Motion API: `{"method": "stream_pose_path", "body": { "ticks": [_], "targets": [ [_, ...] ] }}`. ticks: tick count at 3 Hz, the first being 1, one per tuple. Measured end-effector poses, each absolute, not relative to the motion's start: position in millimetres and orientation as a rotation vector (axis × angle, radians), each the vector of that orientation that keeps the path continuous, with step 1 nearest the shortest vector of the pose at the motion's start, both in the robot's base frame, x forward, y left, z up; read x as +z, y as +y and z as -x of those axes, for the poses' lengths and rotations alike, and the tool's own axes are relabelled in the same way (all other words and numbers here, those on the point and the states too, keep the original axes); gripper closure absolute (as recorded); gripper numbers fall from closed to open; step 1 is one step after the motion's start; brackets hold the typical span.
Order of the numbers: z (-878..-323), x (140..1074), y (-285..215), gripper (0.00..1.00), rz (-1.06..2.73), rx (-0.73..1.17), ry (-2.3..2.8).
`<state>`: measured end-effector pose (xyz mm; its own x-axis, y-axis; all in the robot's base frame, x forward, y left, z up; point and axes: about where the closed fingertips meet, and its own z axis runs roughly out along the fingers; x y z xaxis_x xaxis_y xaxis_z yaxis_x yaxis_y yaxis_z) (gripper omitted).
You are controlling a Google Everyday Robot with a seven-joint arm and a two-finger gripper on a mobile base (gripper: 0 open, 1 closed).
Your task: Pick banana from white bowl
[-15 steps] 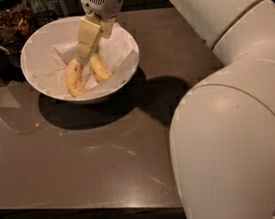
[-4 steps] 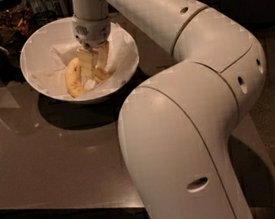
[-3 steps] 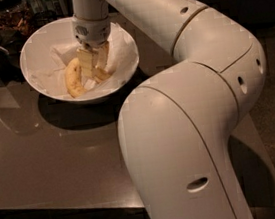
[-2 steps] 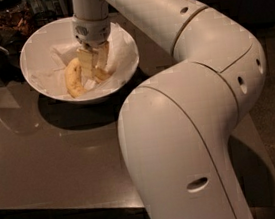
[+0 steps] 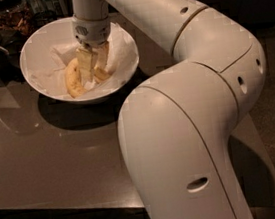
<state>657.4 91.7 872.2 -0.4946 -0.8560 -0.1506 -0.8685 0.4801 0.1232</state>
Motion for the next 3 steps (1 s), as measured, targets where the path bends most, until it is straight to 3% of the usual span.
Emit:
{"method": "stream_pose_path", "body": {
  "ticks": [2,3],
  "targets": [
    [-657,872,92,0.06,1.542,0.282,2.643],
    [-645,901,70,0.00,1.487,0.289,2.576]
  ]
}}
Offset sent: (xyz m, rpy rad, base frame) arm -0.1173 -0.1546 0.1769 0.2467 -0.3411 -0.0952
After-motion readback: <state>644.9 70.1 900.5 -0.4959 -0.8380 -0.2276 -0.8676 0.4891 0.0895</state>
